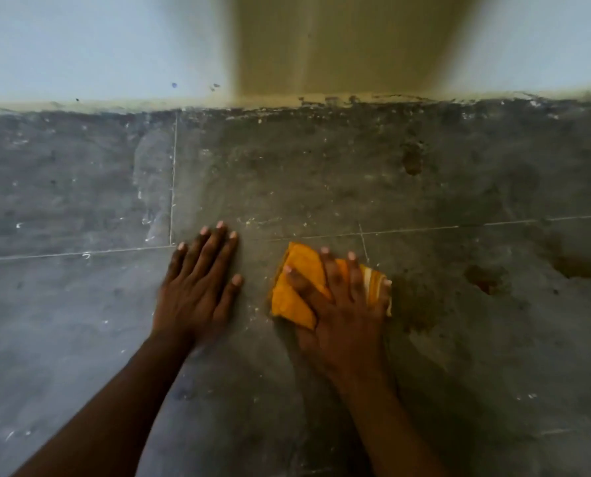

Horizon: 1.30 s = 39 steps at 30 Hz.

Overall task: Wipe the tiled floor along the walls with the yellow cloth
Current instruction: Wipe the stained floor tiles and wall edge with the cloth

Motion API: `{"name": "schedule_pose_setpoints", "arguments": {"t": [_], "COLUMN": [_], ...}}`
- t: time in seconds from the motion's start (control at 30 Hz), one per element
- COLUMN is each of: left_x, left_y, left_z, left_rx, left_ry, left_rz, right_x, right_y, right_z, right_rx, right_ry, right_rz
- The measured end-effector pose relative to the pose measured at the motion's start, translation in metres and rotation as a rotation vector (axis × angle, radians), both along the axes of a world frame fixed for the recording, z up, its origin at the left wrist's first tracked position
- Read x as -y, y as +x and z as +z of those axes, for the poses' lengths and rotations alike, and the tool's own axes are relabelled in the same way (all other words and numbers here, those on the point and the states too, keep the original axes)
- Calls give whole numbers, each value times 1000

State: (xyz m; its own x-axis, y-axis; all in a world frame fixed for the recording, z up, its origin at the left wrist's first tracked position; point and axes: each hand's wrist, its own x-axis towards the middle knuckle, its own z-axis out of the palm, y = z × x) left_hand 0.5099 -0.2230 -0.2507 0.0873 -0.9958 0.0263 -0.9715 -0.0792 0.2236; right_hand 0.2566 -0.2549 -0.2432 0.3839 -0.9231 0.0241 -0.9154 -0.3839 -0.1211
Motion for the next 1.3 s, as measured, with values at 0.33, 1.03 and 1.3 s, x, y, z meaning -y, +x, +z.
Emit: {"name": "schedule_pose_setpoints", "arguments": {"t": [0.33, 1.03, 1.3], "left_x": [-4, 128, 149], "left_y": [0, 40, 51], "left_z": [6, -1, 1], "left_rx": [-47, -81, -104], "left_ry": [19, -7, -64], "left_rz": [39, 50, 102], "right_x": [-23, 98, 132], "right_y": [11, 87, 19], "right_z": [8, 3, 1], "right_rx": [5, 112, -33], "right_ry": [-1, -31, -49], "right_rz": [74, -288, -229]}}
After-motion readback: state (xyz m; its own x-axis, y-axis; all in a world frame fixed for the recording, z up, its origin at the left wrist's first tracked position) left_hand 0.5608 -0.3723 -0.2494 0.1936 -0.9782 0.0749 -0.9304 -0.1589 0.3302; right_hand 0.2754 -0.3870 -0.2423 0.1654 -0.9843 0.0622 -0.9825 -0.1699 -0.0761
